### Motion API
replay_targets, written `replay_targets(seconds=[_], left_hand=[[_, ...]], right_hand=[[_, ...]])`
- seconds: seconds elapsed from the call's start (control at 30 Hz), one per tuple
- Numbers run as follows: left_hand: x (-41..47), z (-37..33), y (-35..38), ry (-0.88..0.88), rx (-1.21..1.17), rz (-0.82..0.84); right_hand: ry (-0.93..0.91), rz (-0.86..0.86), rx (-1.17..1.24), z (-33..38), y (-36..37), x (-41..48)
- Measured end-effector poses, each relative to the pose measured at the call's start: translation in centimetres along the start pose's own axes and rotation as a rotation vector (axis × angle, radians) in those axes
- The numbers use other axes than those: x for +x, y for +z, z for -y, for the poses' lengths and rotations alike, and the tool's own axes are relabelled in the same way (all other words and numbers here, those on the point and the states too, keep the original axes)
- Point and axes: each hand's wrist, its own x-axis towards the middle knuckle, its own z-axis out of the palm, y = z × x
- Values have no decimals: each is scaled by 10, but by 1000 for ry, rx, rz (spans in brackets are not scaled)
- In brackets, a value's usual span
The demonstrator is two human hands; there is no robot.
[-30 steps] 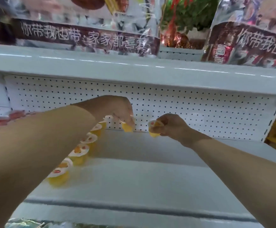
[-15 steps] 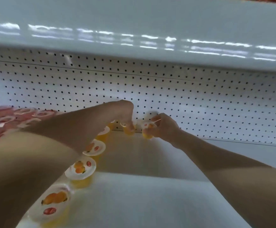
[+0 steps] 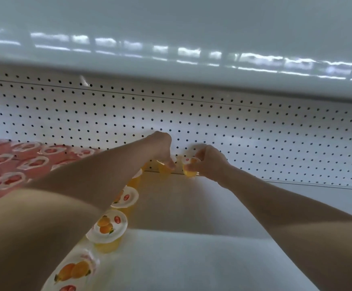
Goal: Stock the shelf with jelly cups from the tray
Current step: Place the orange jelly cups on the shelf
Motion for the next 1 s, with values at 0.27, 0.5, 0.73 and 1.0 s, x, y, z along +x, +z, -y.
replay_targets(seconds=[0.27,0.5,0.73,1.0], left_hand=[[-15,-6,-1,-21,7,-51],[-60,-35,-14,40,-61,-230],[-139,-113,-27,60,-179,-355],[-245,-250,-16,41,-264,-370]], right_hand=[[-54,15,-150,0,-12,-15],[-121,-84,-380,-4,-64,-65],[-147,-159,-428,-27,-146,-147],[-133,-272,-392,-93,-249,-277]])
